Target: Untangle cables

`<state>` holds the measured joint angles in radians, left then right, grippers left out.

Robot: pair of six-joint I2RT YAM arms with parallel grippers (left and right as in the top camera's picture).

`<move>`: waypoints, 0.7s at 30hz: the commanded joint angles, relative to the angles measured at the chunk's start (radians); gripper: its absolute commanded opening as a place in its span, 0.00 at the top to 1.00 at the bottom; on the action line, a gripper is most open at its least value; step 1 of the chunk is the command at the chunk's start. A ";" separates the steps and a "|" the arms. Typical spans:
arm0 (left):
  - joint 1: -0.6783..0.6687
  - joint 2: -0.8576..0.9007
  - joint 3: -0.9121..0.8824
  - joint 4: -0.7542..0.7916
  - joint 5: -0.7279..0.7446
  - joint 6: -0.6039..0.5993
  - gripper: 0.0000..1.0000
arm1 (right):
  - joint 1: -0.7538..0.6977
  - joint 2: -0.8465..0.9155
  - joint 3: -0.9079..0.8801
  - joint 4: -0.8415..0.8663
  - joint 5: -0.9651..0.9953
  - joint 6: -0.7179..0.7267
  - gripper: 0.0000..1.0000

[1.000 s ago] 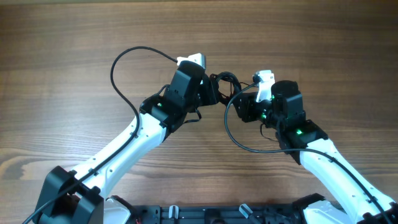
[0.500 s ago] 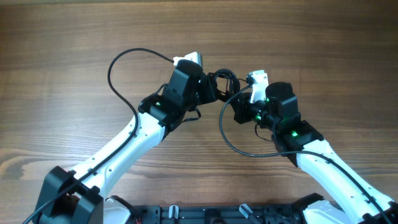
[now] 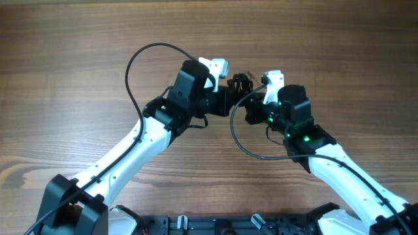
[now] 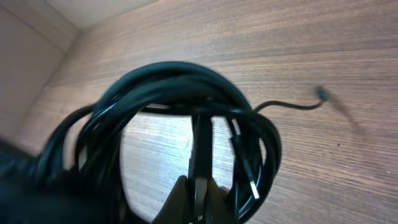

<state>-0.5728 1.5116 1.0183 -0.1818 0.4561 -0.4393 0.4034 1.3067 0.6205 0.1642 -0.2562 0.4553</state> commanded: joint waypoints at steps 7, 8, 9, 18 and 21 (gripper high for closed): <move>-0.019 -0.019 -0.003 -0.045 0.198 0.096 0.96 | 0.001 0.012 0.008 0.116 -0.130 0.080 0.74; -0.004 -0.019 -0.003 -0.042 0.198 0.096 0.96 | -0.003 0.011 0.008 0.103 -0.134 0.085 0.59; 0.023 -0.019 -0.003 -0.044 0.198 0.095 0.96 | -0.020 0.008 0.008 0.092 -0.151 0.122 0.53; 0.201 -0.019 -0.003 -0.066 0.224 0.096 0.96 | -0.360 -0.048 0.008 0.066 -0.697 0.167 0.19; 0.200 -0.019 -0.003 -0.066 0.354 0.147 0.96 | -0.365 -0.048 0.008 0.058 -0.706 0.018 0.32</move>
<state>-0.3714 1.4960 1.0187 -0.2512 0.6567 -0.3592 0.0368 1.2766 0.6113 0.2310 -0.8791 0.6209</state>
